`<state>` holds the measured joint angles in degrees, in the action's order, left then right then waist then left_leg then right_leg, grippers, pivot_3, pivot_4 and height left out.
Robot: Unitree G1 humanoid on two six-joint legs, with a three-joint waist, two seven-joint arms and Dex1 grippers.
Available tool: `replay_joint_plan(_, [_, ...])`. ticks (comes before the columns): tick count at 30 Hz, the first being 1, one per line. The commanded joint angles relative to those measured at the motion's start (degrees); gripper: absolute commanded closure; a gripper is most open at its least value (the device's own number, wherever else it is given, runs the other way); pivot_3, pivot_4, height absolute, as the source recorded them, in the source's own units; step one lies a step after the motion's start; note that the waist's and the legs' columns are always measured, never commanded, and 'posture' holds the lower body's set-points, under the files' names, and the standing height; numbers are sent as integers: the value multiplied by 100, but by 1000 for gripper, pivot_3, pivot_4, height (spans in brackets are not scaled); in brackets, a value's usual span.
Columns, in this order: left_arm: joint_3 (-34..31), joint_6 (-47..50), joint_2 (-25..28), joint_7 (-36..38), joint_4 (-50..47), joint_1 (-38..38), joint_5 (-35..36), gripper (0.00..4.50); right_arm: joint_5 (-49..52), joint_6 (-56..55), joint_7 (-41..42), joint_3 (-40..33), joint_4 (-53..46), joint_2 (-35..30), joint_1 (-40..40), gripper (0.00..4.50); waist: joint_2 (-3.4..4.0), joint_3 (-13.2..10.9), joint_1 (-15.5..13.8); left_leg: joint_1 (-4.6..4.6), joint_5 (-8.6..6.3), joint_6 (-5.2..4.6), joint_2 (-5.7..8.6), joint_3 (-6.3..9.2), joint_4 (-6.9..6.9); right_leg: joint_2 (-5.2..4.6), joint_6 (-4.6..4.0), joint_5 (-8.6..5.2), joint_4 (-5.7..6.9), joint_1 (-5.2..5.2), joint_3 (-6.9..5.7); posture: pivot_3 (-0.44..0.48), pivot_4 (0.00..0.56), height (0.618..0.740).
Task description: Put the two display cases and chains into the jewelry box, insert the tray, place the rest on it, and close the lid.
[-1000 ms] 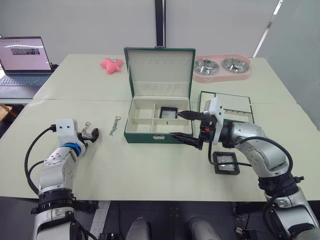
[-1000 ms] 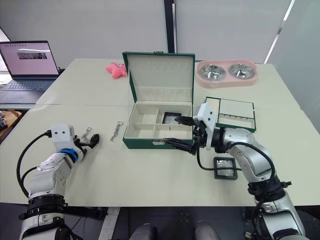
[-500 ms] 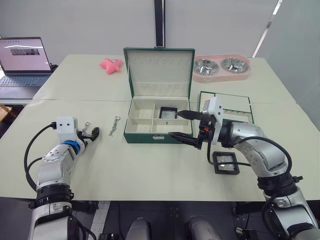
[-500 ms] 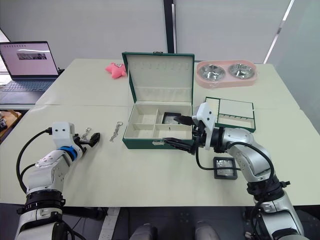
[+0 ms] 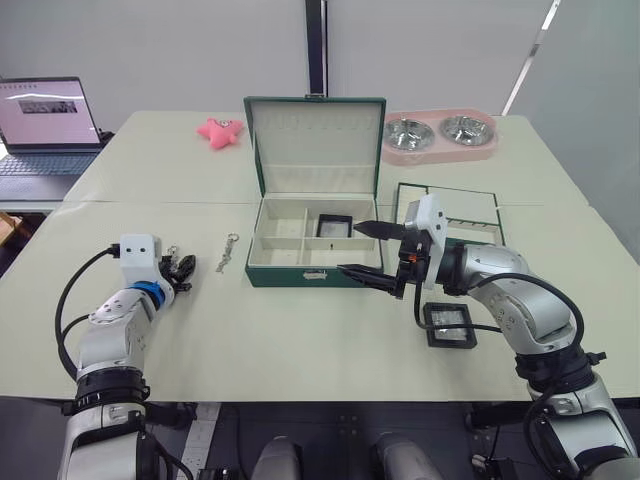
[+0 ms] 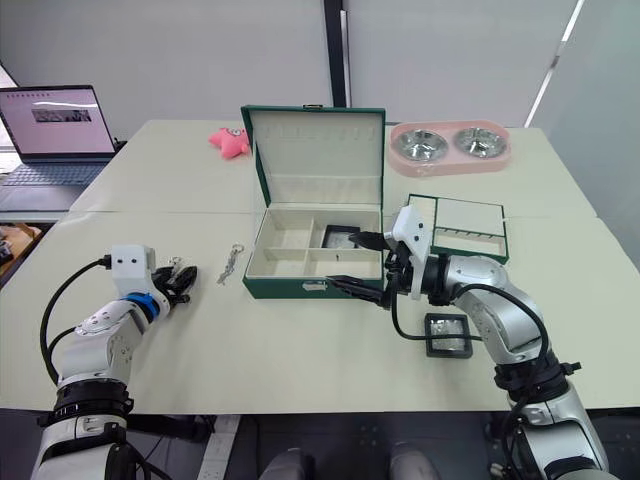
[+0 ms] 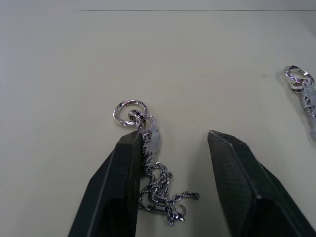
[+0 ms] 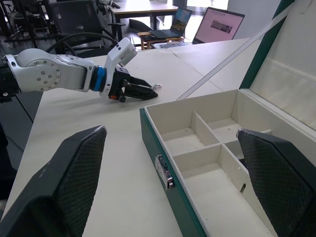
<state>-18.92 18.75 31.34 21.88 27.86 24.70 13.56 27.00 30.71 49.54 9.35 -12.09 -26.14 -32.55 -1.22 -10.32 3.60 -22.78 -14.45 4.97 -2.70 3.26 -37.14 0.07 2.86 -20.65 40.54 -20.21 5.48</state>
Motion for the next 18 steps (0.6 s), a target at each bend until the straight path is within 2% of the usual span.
replay_joint_plan(1, [24, 144, 7, -127, 255, -150, -92, 3622, 2, -71, 0, -135, -160, -25, -40, 0, 0, 0, 10, 0, 0, 0, 0, 0, 0, 0, 0, 0, 0, 0, 0, 0, 150, 740])
replay_joint_plan(4, [22, 148, -2, -141, 247, -164, -83, 4475, -3, -80, 0, -138, -147, -23, -46, 0, 0, 0, 15, 0, 0, 0, 0, 0, 0, 0, 0, 0, 0, 0, 1, 0, 150, 740])
replay_joint_plan(13, [-24, 99, -67, -198, -3, -299, 9, 4475, -18, -124, 0, -150, -114, -14, -56, 0, 0, 0, 28, 0, 0, 0, 0, -1, 1, 0, 0, 0, 0, 0, 2, 0, 150, 740])
replay_joint_plan(18, [-266, 148, -117, -488, -679, -364, 186, 4475, 52, -104, 20, -259, -181, -57, -152, 0, 0, 0, 40, -4, 0, 0, -1, 1, 2, -1, 0, 0, -3, -2, 1, 0, 150, 740])
